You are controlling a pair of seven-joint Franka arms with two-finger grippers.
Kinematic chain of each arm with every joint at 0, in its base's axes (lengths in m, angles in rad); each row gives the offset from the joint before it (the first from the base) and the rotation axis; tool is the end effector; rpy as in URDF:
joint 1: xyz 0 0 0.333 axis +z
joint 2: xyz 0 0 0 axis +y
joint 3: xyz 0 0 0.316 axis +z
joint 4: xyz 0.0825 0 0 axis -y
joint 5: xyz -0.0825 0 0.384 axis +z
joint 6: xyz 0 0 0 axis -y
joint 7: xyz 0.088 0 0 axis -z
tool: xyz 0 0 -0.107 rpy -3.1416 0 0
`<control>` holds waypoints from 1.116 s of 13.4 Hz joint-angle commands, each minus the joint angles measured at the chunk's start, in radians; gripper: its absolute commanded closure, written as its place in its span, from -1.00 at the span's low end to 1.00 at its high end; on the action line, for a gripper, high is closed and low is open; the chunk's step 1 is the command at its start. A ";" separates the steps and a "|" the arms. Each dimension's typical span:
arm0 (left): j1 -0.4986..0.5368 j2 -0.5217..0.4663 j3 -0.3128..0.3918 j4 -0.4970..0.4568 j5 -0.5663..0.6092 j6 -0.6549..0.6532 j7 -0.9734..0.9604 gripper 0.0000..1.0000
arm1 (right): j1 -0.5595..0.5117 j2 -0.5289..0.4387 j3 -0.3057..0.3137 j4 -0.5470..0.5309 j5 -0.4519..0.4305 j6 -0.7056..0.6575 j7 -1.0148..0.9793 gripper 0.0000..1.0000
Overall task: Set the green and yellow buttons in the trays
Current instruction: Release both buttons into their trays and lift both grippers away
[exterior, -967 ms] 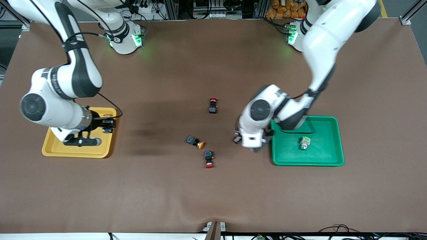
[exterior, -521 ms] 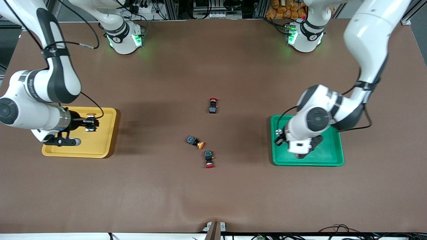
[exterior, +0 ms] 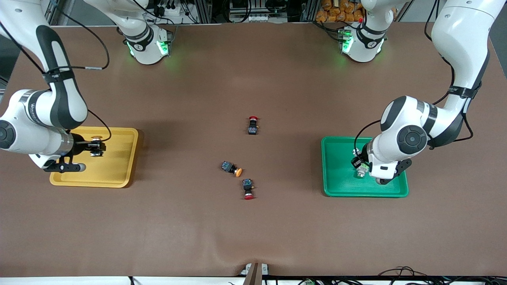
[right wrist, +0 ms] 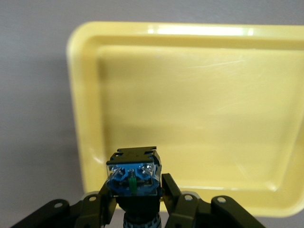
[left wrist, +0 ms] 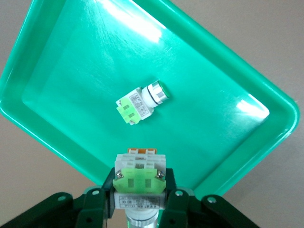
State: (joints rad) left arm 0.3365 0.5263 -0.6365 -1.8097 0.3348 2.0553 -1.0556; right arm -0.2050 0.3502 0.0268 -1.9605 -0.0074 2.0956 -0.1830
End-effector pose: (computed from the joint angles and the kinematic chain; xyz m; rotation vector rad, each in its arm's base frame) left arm 0.6116 -0.1408 0.2858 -2.9130 -0.9224 0.2139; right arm 0.5788 -0.1051 0.2803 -3.0825 -0.0132 0.3263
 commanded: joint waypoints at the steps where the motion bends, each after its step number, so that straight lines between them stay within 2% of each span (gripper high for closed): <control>1: 0.016 -0.028 -0.014 -0.033 0.003 0.009 0.020 1.00 | -0.079 0.021 0.019 -0.028 -0.020 0.052 -0.102 1.00; 6: 0.039 0.012 -0.014 -0.045 0.003 0.068 0.080 1.00 | -0.198 0.136 0.021 -0.028 -0.019 0.201 -0.321 1.00; 12: 0.026 0.056 -0.014 -0.054 0.003 0.101 0.080 1.00 | -0.215 0.173 0.021 -0.028 -0.019 0.210 -0.326 1.00; 13: 0.024 0.066 -0.014 -0.053 0.006 0.109 0.080 1.00 | -0.218 0.179 0.022 -0.026 -0.016 0.210 -0.338 0.49; 14: 0.019 0.076 -0.012 -0.051 0.006 0.124 0.079 1.00 | -0.228 0.188 0.021 -0.017 -0.005 0.210 -0.367 -0.67; 15: 0.019 0.086 -0.014 -0.049 0.006 0.138 0.078 0.96 | -0.231 0.190 0.022 -0.008 -0.003 0.204 -0.377 -0.95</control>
State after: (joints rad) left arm 0.3533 0.5968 -0.6411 -1.8597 0.3348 2.1673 -0.9847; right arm -0.3994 0.5315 0.0279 -1.9829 -0.0073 2.3015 -0.5212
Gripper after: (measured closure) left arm 0.586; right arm 0.502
